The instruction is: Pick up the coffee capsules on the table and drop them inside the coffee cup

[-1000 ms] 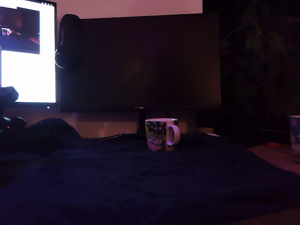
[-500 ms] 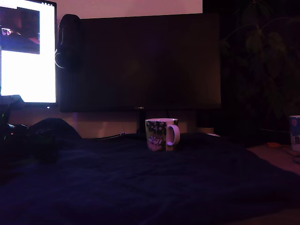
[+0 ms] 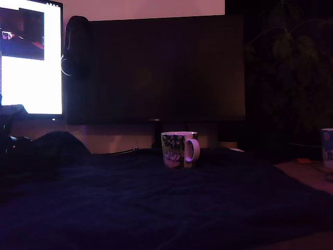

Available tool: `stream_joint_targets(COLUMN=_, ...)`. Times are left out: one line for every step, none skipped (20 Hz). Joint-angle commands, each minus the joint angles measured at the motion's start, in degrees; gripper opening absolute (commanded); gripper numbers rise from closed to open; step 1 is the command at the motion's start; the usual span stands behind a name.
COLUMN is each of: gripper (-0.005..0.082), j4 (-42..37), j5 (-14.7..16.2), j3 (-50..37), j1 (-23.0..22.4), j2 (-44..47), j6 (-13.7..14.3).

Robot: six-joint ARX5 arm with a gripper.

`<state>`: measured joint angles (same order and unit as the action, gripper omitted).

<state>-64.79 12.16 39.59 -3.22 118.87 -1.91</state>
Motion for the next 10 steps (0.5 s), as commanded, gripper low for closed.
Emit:
stream_joint_targets(gripper=0.0193, j4=-1.79, j5=2.71, j3=0.07, j1=0.2, j2=1.44, j6=0.46)
stream_joint_targets(gripper=0.0193, j4=-2.62, j5=5.01, j3=0.07, j1=0.22, j2=1.42, j6=0.44)
stream_joint_targets(gripper=0.0193, j4=-3.26, j5=7.41, j3=0.07, j1=0.22, j2=1.29, j6=0.44)
stream_joint_targets(gripper=0.0193, j4=-3.48, j5=9.27, j3=0.07, j1=0.2, j2=0.98, j6=0.42)
stream_joint_targets(gripper=0.0193, j4=-3.78, j5=11.21, j3=0.07, j1=0.22, j2=0.66, j6=0.37)
stream_joint_targets(gripper=0.0193, j4=-3.67, j5=12.85, j3=0.07, j1=0.2, j2=0.04, j6=0.35)
stream_joint_targets(gripper=0.0193, j4=-3.56, j5=14.43, j3=0.07, j1=0.09, j2=-0.76, j6=0.33)
stream_joint_targets(gripper=0.0193, j4=-3.15, j5=16.28, j3=0.07, j1=0.02, j2=-1.73, j6=0.13)
stream_joint_targets(gripper=0.0193, j4=-2.45, j5=18.03, j3=0.07, j1=-0.24, j2=-2.8, j6=-0.07)
stream_joint_targets(gripper=0.0193, j4=-1.55, j5=19.28, j3=0.07, j1=-0.63, j2=-4.0, j6=-0.07)
